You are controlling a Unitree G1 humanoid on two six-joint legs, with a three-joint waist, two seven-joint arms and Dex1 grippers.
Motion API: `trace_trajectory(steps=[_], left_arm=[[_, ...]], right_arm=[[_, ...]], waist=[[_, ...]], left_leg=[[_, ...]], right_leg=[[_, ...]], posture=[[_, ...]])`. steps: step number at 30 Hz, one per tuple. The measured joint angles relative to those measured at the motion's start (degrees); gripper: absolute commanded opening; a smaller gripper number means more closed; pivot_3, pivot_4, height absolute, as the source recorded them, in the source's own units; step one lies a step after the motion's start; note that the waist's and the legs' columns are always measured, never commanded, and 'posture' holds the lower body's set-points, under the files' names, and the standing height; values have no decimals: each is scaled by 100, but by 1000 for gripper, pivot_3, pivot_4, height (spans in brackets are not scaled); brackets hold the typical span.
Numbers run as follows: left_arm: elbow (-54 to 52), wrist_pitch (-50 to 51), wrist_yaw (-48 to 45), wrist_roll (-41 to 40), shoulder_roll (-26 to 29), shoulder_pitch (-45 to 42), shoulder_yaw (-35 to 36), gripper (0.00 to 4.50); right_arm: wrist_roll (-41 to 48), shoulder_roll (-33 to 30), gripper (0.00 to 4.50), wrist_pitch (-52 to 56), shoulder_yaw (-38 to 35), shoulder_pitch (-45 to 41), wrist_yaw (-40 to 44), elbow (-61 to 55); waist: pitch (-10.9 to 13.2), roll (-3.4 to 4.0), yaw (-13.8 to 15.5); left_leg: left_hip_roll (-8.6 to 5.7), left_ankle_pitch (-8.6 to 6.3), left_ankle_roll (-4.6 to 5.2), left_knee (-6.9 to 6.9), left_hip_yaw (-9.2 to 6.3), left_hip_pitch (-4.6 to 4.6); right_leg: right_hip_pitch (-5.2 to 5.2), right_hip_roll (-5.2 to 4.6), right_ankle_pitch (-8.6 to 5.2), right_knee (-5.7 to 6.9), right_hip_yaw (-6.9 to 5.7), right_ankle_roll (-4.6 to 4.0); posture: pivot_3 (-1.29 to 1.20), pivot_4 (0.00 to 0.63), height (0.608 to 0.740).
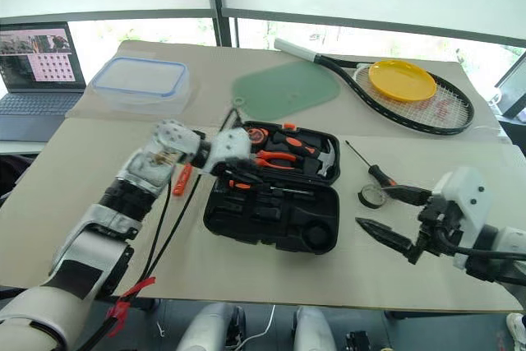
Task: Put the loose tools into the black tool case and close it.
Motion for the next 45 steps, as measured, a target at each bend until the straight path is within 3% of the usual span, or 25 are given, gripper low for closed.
trace_trajectory(steps=[6, 11, 15, 23, 29, 30, 31, 40, 45], left_arm=[[-1981, 2354, -388, -1710, 1284, 785, 1120, 4453], [-3354, 3465, -460, -2859, 1909, 1520, 1571, 4453], [-4094, 3771, -221, -3406, 2052, 1721, 1738, 4453], [-4421, 3768, 314, -3589, 2236, 1783, 1730, 4453], [-4488, 3725, 479, -3653, 2384, 1782, 1720, 4453], [-4486, 3723, 486, -3658, 2385, 1782, 1719, 4500], [-4479, 3712, 497, -3664, 2396, 1781, 1717, 4500], [-4352, 3464, 517, -3594, 2398, 1767, 1493, 4500], [-4282, 3428, 532, -3582, 2426, 1772, 1477, 4500]], right_arm=[[-496, -12, 4500, -58, -740, 682, 330, 930], [-1024, -444, 4500, -427, -393, 55, 519, 2227], [-1536, -577, 4500, -871, 794, -1213, 540, 3217], [-2458, -155, 4500, -1545, 2616, -3170, 507, 4902], [-2975, 161, 4500, -2070, 3136, -3802, 407, 5956], [-2986, 184, 3996, -2112, 3139, -3833, 406, 6021], [-3007, 257, 3926, -2167, 3146, -3950, 406, 6161], [-3024, 535, 967, -2435, 3200, -4210, 553, 6503], [-2946, 493, 965, -2446, 3045, -4099, 551, 6487]], waist=[[-3, 8, -81], [-1, 9, -90], [0, 13, -96], [6, 30, -91], [7, 34, -90], [7, 34, -91], [7, 34, -100], [7, 34, -141], [8, 36, -123]], left_leg=[[-1, 0, -1, -6, 3, 17], [-2, 3, -5, -5, 4, 26], [-5, 7, -10, -10, 5, 37], [-6, 14, -21, -13, 12, 34], [-5, 29, -47, -15, 16, 33], [-5, 29, -47, -15, 16, 33], [-3, 30, -48, -15, 16, 34], [1, 32, -53, -17, 17, 35], [0, 32, -52, -17, 17, 32]], right_leg=[[14, -2, -3, -2, 6, 2], [19, 0, -3, -2, 11, 0], [24, 5, -5, 2, 13, -5], [17, 14, -6, 2, 16, -9], [15, 14, -5, 1, 18, -9], [15, 14, -5, 2, 18, -9], [17, 15, -5, 2, 18, -9], [17, 21, -3, 1, 20, -12], [13, 19, -3, 1, 20, -11]], posture=[[0, 150, 738], [0, 150, 738], [0, 150, 738], [0, 150, 738], [0, 150, 738], [0, 150, 738], [0, 150, 738], [0, 150, 738], [0, 150, 738]])
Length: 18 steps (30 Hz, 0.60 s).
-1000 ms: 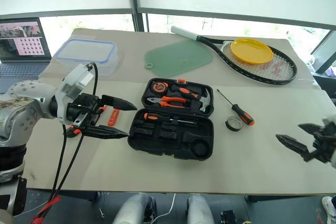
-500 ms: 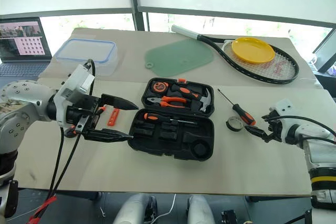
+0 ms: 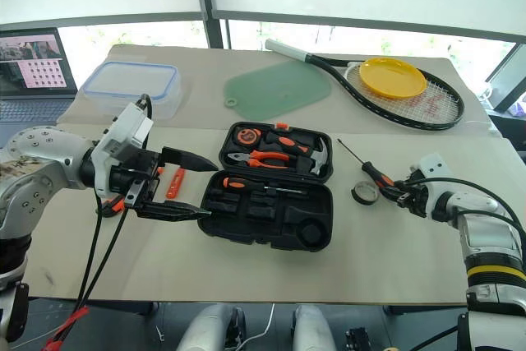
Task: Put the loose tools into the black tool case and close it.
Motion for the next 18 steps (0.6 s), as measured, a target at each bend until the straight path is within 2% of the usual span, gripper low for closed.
trace_trajectory(steps=[4, 8, 10, 14, 18], left_arm=[[-4, -7, -32, 18, 278, 154, 25, 4500], [-47, -112, -150, 66, 642, 592, 78, 4500], [-114, -188, -195, 66, 755, 753, 151, 4500], [-204, -311, -199, 67, 862, 932, 274, 4500], [-216, -352, -128, 68, 866, 939, 276, 4500]], right_arm=[[287, -287, 965, 329, -323, 72, 200, -439], [760, -584, 965, 617, -300, -128, 964, -1734], [922, -624, 965, 740, -54, -268, 1300, -2281], [1040, -518, 965, 974, 988, -438, 2007, -3365], [770, -281, 965, 977, 1826, -562, 2145, -3643]], waist=[[14, 24, -17], [25, 42, -116], [25, 42, -120], [28, 43, -47], [31, 45, 47]], left_leg=[[2, 2, -4, -1, 4, -2], [12, -4, 6, -8, 3, -1], [17, -6, 7, -10, 0, 1], [18, -10, 13, -11, 0, -2], [11, -14, 19, -1, 2, -8]], right_leg=[[-6, -1, 0, 1, 5, 0], [-14, 19, 0, 1, 10, -11], [-14, 26, -2, 0, 9, -16], [-14, 17, -3, 1, -3, -18], [-15, 8, 0, 2, -4, -13]], posture=[[0, 150, 738], [0, 150, 738], [0, 150, 738], [0, 150, 738], [0, 150, 738]])
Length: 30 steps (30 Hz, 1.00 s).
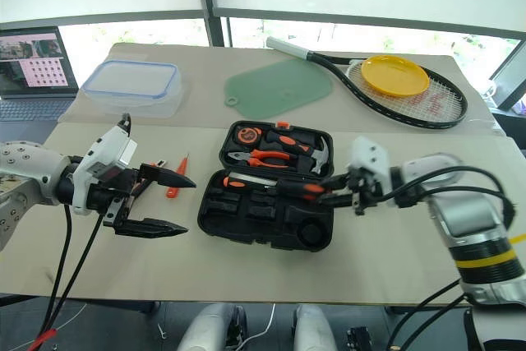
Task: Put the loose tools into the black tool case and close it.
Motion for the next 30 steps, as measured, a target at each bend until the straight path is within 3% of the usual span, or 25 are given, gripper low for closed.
trace_trajectory(steps=[10, 22, 24, 26, 30], left_arm=[[-10, -17, 91, -1, 42, 10, 5, 4500], [19, -116, 100, 29, 48, -49, -11, 4500], [24, -122, 100, 35, 48, -49, -13, 4500], [31, -133, 100, 40, 47, -50, -19, 4500], [32, -153, 107, 44, 38, -50, -21, 4500]], right_arm=[[-639, 109, 965, -70, 291, -177, -131, 601], [-762, 375, 965, -305, 341, -126, -70, 692], [-743, 373, 1982, -154, 341, -137, -71, 644], [-738, 347, 2501, -36, 340, -142, -56, 547], [-736, 204, 3943, 91, 301, -142, -15, 448]], waist=[[1, 0, -5], [2, 0, -9], [2, 0, -12], [2, 0, -10], [2, 0, 1]], left_leg=[[-2, 9, -16, 1, 0, -5], [-2, 9, -15, 1, -1, -4], [-1, 9, -15, 1, -1, -4], [-1, 9, -15, 1, -1, -4], [-2, 8, -13, 1, -1, -4]], right_leg=[[-4, 9, -1, 1, -2, -2], [-3, 10, 0, 1, -2, -3], [-4, 10, 0, 1, -2, -3], [-4, 11, 0, 2, -2, -3], [-3, 10, 0, 1, -3, -3]], posture=[[0, 150, 738], [0, 150, 738], [0, 150, 738], [0, 150, 738], [0, 150, 738]])
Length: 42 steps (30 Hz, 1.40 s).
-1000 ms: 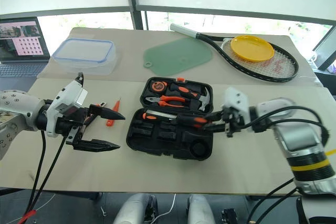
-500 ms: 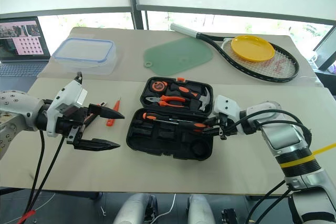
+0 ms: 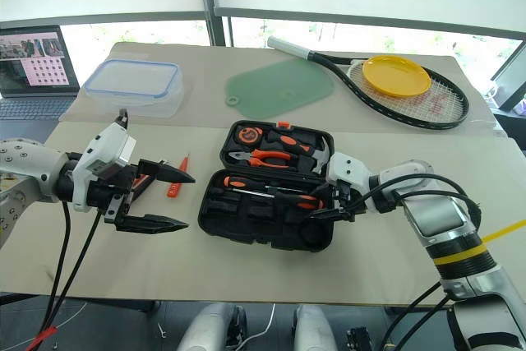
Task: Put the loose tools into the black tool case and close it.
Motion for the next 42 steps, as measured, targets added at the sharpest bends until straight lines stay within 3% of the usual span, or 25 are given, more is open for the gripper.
trace_trajectory(steps=[2, 8, 12, 22, 36, 42], left_arm=[[2, -19, 2, 1, -6, 0, -1, 4500], [70, -103, 3, 8, -11, 0, -6, 4500], [90, -140, 9, 65, -18, 1, -26, 4500], [201, -330, -8, 210, -31, 1, -142, 4500], [236, -343, -8, 259, -31, 1, -206, 4500], [323, -348, -8, 337, -31, 1, -213, 4500]], right_arm=[[12, -50, 4487, 35, -51, 0, 1, -10], [483, 94, 4487, 513, -388, -142, -139, -323], [726, 409, 3444, 907, -508, -373, -455, -390], [470, 964, 122, 973, -143, -468, -1022, -196], [-561, 1036, 122, 222, 613, -420, -1361, -145], [-668, 1037, 122, 44, 570, -386, -1346, -197]], waist=[[0, 0, -2], [0, 0, -13], [0, 0, -12], [1, 0, -10], [0, -1, -32], [0, -1, -20]], left_leg=[[0, 0, 0, 0, 0, 0], [2, 0, 0, -2, -1, 0], [2, 0, 0, -2, 0, 0], [2, 1, -2, -3, 1, -2], [4, 2, -5, -3, 0, 2], [4, 3, -7, -3, 1, 3]], right_leg=[[0, 0, 0, 1, 0, 0], [-1, 2, 1, 0, 0, -1], [-2, 3, 1, 0, 0, -2], [-3, 3, 1, 1, -2, -2], [0, 6, -1, 0, -2, -4], [1, 5, -1, 0, -3, -5]], posture=[[0, 150, 738], [0, 150, 738], [0, 150, 738], [0, 150, 738], [0, 150, 738], [0, 150, 738]])
